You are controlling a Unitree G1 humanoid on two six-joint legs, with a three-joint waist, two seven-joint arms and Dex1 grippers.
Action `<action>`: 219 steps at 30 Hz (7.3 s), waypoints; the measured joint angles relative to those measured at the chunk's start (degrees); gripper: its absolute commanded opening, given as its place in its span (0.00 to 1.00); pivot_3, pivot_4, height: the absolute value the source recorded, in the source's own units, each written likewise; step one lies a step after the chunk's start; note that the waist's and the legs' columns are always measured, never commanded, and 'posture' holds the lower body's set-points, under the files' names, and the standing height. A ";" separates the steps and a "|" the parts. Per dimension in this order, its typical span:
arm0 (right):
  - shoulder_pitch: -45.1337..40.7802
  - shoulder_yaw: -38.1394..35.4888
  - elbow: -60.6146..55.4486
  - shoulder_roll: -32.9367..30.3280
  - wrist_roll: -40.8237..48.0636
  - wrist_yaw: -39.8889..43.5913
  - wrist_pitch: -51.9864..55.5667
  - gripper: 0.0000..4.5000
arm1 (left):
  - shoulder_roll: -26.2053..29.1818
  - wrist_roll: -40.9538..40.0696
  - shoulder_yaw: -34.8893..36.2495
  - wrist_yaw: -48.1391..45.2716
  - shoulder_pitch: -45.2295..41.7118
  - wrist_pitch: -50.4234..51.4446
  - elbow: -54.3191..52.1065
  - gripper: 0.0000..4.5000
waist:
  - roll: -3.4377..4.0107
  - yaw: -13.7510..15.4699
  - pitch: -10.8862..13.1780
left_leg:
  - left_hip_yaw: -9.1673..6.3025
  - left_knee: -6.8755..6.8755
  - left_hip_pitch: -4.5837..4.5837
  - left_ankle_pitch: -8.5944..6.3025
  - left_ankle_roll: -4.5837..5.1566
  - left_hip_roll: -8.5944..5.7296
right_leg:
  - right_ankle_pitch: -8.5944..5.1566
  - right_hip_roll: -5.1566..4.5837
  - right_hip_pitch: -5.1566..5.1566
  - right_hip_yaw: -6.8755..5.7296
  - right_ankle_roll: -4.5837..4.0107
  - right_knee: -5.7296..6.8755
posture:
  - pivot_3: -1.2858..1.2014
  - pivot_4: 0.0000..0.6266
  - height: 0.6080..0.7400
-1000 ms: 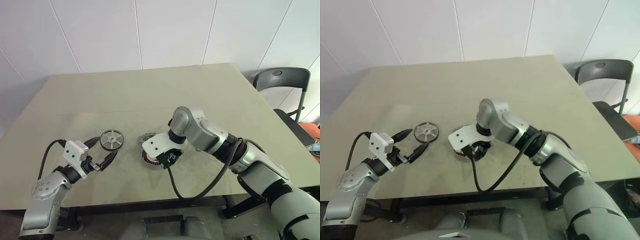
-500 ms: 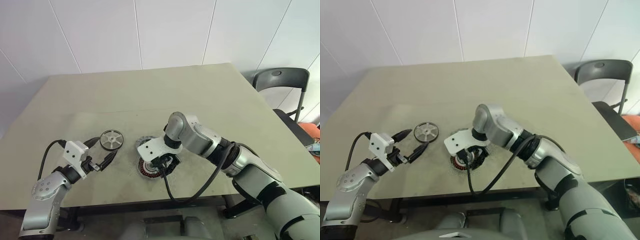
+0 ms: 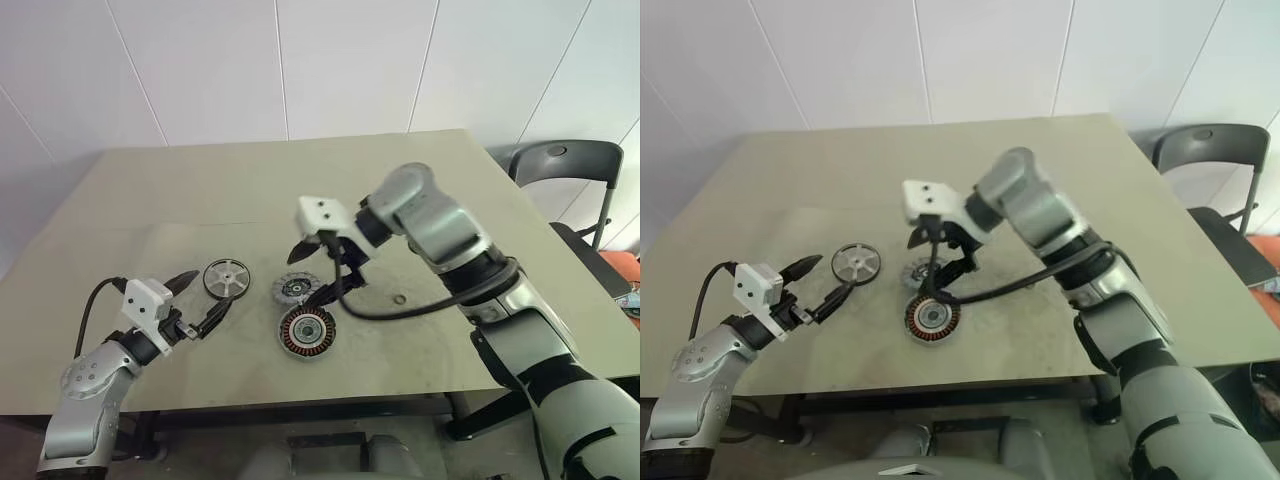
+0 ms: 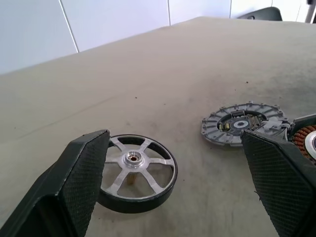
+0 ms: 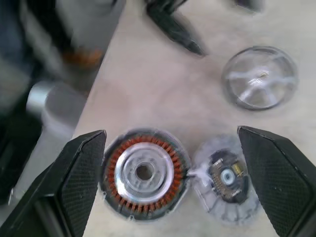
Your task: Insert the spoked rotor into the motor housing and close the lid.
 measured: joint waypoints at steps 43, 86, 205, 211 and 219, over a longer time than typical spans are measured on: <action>31.81 -16.01 14.04 -12.64 3.88 -22.57 -22.48 1.00 | 2.40 -2.55 -0.17 -6.04 0.74 3.96 -0.97 1.00 | 0.00 0.04 -0.01 | 0.27 0.08 0.49 -0.01 0.03 0.03 | -0.08 0.01 0.63 0.19 0.20 -0.25 | 0.52 0.00 1.00; 16.05 -3.13 -1.44 -10.63 7.07 -7.58 -10.70 0.14 | 2.65 -3.36 -0.53 -7.84 1.84 3.98 -2.14 1.00 | -0.11 0.09 -0.08 | 0.74 0.02 0.48 -0.04 0.08 0.12 | -0.05 0.03 0.45 0.59 0.27 -0.30 | 0.52 0.00 1.00; 9.75 0.40 19.77 4.06 4.62 -1.95 -16.65 0.01 | 2.55 -5.32 -0.95 -5.57 6.49 6.80 -5.38 1.00 | 0.00 -0.10 -0.08 | 1.21 -0.08 0.48 -0.07 0.13 0.14 | 0.13 0.09 0.08 1.05 0.24 -0.17 | 0.52 0.00 1.00; 9.77 0.28 15.83 1.75 4.67 -1.97 -16.21 0.01 | 0.19 -9.67 2.36 6.00 4.52 17.31 -8.98 1.00 | -0.02 -0.21 -0.08 | 1.23 -0.07 0.48 -0.07 0.13 0.15 | 0.06 0.08 0.08 1.06 0.39 -0.18 | 0.52 0.00 1.00; 9.78 -0.85 11.27 -1.06 6.00 -1.99 -13.55 0.28 | 3.18 -21.68 6.44 19.83 1.67 45.44 -13.17 1.00 | -0.02 -0.20 -0.03 | 1.24 -0.04 0.46 -0.08 0.14 0.14 | 0.04 0.08 0.08 1.07 0.40 -0.17 | 0.52 0.00 1.00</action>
